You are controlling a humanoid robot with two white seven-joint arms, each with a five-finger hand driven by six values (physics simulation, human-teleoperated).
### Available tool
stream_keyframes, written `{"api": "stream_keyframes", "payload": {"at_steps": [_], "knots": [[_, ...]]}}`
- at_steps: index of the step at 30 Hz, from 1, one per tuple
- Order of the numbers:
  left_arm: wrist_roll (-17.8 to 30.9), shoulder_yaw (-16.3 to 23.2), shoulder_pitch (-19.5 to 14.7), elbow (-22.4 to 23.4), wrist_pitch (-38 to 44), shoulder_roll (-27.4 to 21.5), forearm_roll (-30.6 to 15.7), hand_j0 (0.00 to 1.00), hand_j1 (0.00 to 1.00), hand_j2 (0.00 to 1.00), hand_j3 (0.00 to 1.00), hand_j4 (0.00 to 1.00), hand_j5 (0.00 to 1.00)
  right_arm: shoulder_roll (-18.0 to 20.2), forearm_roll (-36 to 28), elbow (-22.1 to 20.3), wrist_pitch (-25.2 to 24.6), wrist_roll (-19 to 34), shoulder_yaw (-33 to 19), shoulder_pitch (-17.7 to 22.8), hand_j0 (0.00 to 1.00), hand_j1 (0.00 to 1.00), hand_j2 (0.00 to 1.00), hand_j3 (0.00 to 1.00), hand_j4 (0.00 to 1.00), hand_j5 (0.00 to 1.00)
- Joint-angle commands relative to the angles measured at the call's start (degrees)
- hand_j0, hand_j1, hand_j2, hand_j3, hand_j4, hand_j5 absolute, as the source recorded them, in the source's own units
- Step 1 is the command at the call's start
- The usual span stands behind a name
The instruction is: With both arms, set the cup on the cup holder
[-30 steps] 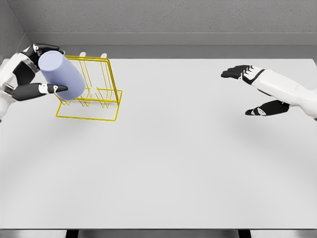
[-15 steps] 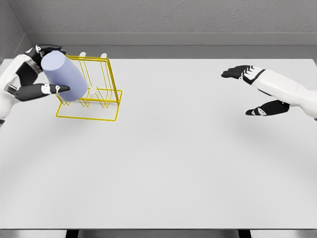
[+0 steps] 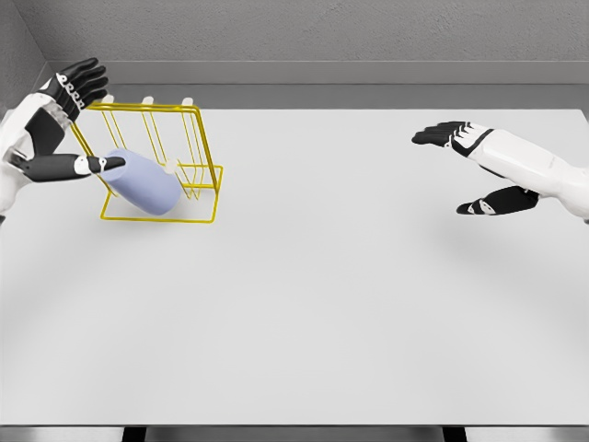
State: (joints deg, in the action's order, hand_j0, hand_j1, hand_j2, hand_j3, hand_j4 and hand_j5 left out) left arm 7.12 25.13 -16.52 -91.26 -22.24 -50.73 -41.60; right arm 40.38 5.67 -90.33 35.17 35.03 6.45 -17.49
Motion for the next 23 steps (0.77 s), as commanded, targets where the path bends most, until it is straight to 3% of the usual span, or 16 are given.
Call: {"api": "stream_keyframes", "payload": {"at_steps": [1,5,7,10,14,17,19,23], "knots": [[-0.01,0.0,0.0,-0.15,0.01,-0.07,-0.06,1.0,1.0,1.0,1.0,1.0,1.0,0.05,-0.4,-0.02,-0.17,-0.03,-0.03,0.0,1.0,1.0,1.0,1.0,1.0,1.0],[-0.01,-0.08,-0.26,-1.46,-0.61,-0.43,-0.06,1.0,1.0,1.0,1.0,1.0,1.0,0.05,-0.4,-0.02,-0.17,-0.03,-0.03,0.0,1.0,1.0,1.0,1.0,1.0,1.0],[-0.01,-0.17,-0.18,-2.08,-0.87,-0.51,-0.06,0.86,0.86,0.86,0.86,0.86,0.86,0.05,-0.4,-0.02,-0.17,-0.03,-0.03,0.0,1.0,1.0,1.0,1.0,1.0,1.0],[-0.09,-0.08,-0.18,-3.05,-0.96,-0.78,-0.15,0.81,0.81,0.81,0.81,0.81,0.81,0.05,-0.4,-0.02,-0.17,-0.03,-0.03,0.0,1.0,1.0,1.0,1.0,1.0,1.0],[-0.09,-0.17,-0.18,-3.66,-1.57,-0.86,-0.15,0.82,0.82,0.82,0.82,0.82,0.82,0.05,-0.48,0.59,-0.17,-0.03,-0.03,0.0,1.0,1.0,1.0,1.0,1.0,1.0],[-0.09,-0.17,0.44,-3.57,-8.95,-1.3,-0.24,0.83,0.83,0.83,0.83,0.83,0.83,0.05,-0.48,0.68,-0.17,-0.03,-0.03,0.0,1.0,1.0,1.0,1.0,1.0,1.0],[-0.18,-0.35,1.93,-3.57,-12.76,-3.06,-0.41,0.85,0.85,0.85,0.85,0.85,0.85,0.05,-0.48,0.68,-0.17,-0.03,-0.03,0.0,1.0,1.0,1.0,1.0,1.0,1.0],[-1.5,-0.96,5.89,-3.49,-12.76,-6.67,-0.68,0.87,0.87,0.87,0.87,0.87,0.87,0.05,-0.48,0.68,-0.17,-0.03,-0.03,0.0,1.0,1.0,1.0,1.0,1.0,1.0]]}}
